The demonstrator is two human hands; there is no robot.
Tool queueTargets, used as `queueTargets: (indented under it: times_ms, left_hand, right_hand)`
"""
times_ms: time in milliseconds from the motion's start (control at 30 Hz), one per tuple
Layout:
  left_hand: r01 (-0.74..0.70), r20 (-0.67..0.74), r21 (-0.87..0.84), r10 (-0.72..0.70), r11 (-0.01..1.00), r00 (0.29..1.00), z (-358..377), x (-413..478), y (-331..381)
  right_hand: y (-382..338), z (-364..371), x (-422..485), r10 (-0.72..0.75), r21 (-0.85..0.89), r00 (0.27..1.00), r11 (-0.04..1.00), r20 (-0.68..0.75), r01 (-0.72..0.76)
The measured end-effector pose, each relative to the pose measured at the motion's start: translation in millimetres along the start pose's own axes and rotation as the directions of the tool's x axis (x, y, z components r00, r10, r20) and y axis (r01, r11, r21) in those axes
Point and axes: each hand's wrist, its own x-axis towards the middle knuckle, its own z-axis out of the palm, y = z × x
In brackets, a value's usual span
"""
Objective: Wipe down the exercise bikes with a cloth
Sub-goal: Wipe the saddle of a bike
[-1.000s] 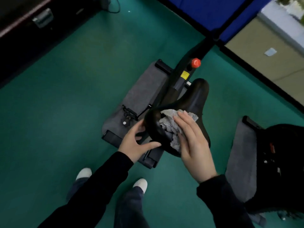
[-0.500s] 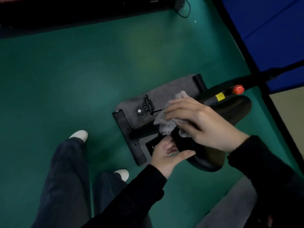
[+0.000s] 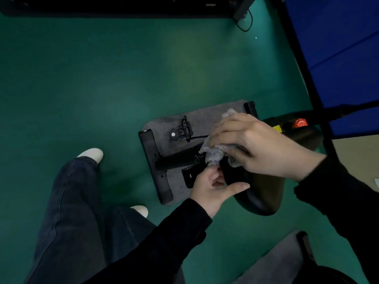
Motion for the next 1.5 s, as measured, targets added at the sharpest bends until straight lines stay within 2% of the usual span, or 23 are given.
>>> queueTargets:
  times_ms: [100,167,233,300,367,467,567,733,867,933,1033,1133,1233,1333,1400,1500]
  left_hand:
    - [-0.024,0.020,0.040,0.023,0.999,1.000,1,0,4]
    - [-0.029,0.020,0.066,0.028,0.997,0.999,0,1,6]
    - [-0.025,0.033,0.109,0.022,0.994,0.999,-2,1,10]
    - [-0.016,0.050,0.164,0.007,0.986,0.999,-5,3,15]
    - [0.012,0.065,0.171,-0.023,0.985,0.998,-8,6,21]
    - [0.044,0.096,0.193,-0.063,0.980,0.993,-10,13,35]
    - [0.055,0.106,0.287,-0.088,0.956,0.990,-12,17,46]
    - [0.105,0.108,0.462,-0.174,0.881,0.979,-16,23,59]
    - [0.136,0.117,0.581,-0.248,0.802,0.962,-19,27,72]
    - [0.127,0.136,0.665,-0.286,0.736,0.949,-24,30,79]
    - [0.097,0.153,0.772,-0.332,0.628,0.931,-35,38,92]
    - [0.034,0.181,0.860,-0.367,0.509,0.912,-47,44,111]
    - [-0.108,0.270,0.912,-0.381,0.395,0.885,-52,47,134]
    - [-0.311,0.399,0.911,-0.394,0.270,0.828,-42,52,159]
    - [-0.451,0.488,0.872,-0.394,0.189,0.779,-27,51,172]
    - [-0.615,0.593,0.783,-0.403,0.086,0.698,-2,49,183]
  right_hand:
    - [10,-8,13,0.039,0.073,0.999,0.997,0.013,-0.040]
    - [25,-10,24,0.227,0.201,0.974,0.954,0.008,-0.224]
    - [43,-11,28,0.457,0.310,0.887,0.836,0.060,-0.452]
    - [56,-7,18,0.589,0.339,0.804,0.742,0.084,-0.578]
    - [57,-1,2,0.639,0.360,0.768,0.707,0.041,-0.608]
    - [39,7,-24,0.631,0.390,0.760,0.746,-0.157,-0.539]
    - [20,20,-46,0.633,0.367,0.714,0.767,-0.300,-0.526]
    - [-26,46,-57,0.752,0.462,0.476,0.657,-0.456,-0.595]
    - [-60,60,-51,0.825,0.575,0.279,0.547,-0.491,-0.609]
    - [-75,63,-49,0.865,0.618,0.183,0.467,-0.467,-0.633]
    - [-97,64,-49,0.921,0.714,-0.014,0.292,-0.390,-0.636]
    - [-124,60,-54,0.930,0.843,-0.278,0.060,-0.242,-0.534]
    - [-154,57,-58,0.879,0.917,-0.468,-0.102,-0.098,-0.385]
    - [-186,52,-52,0.814,0.961,-0.578,-0.203,0.058,-0.190]
    - [-207,49,-47,0.771,0.965,-0.623,-0.245,0.135,-0.094]
    - [-229,45,-40,0.736,0.964,-0.653,-0.263,0.178,-0.033]
